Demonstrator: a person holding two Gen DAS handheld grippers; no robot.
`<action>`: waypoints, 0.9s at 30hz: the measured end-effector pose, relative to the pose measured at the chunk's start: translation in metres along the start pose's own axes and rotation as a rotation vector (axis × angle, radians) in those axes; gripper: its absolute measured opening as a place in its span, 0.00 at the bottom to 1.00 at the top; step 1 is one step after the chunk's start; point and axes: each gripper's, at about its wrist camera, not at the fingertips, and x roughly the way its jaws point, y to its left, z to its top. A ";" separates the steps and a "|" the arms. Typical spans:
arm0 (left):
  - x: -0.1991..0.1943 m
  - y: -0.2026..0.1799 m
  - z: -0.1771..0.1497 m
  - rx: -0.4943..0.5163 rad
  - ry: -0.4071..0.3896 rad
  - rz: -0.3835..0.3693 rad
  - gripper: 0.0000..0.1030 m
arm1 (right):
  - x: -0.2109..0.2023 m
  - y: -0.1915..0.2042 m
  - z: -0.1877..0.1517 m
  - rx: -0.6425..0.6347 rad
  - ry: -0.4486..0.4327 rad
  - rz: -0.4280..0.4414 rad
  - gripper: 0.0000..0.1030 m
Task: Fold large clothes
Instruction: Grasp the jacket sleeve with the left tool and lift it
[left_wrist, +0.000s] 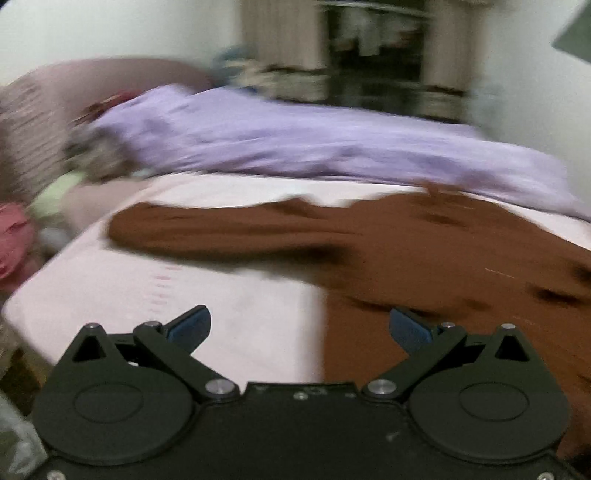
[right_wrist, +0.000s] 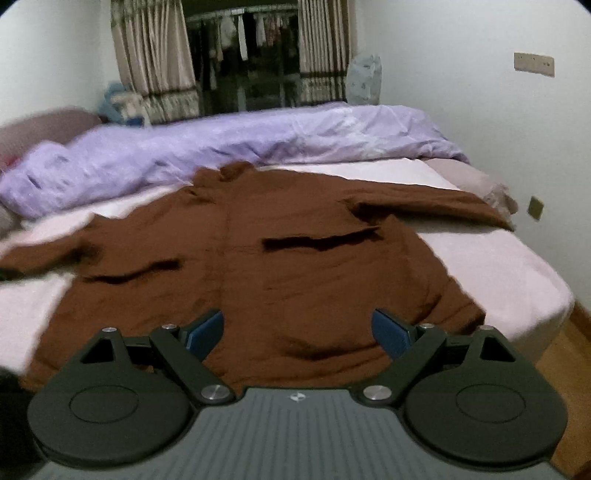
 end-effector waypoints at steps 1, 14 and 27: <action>0.028 0.025 0.012 -0.044 0.011 0.050 1.00 | 0.007 -0.002 0.002 0.000 0.006 -0.019 1.00; 0.280 0.221 0.097 -0.407 0.196 0.314 0.71 | 0.099 -0.019 0.022 0.068 0.174 -0.126 1.00; 0.252 0.116 0.172 -0.133 -0.073 0.238 0.05 | 0.116 -0.045 0.039 0.075 0.179 -0.164 0.97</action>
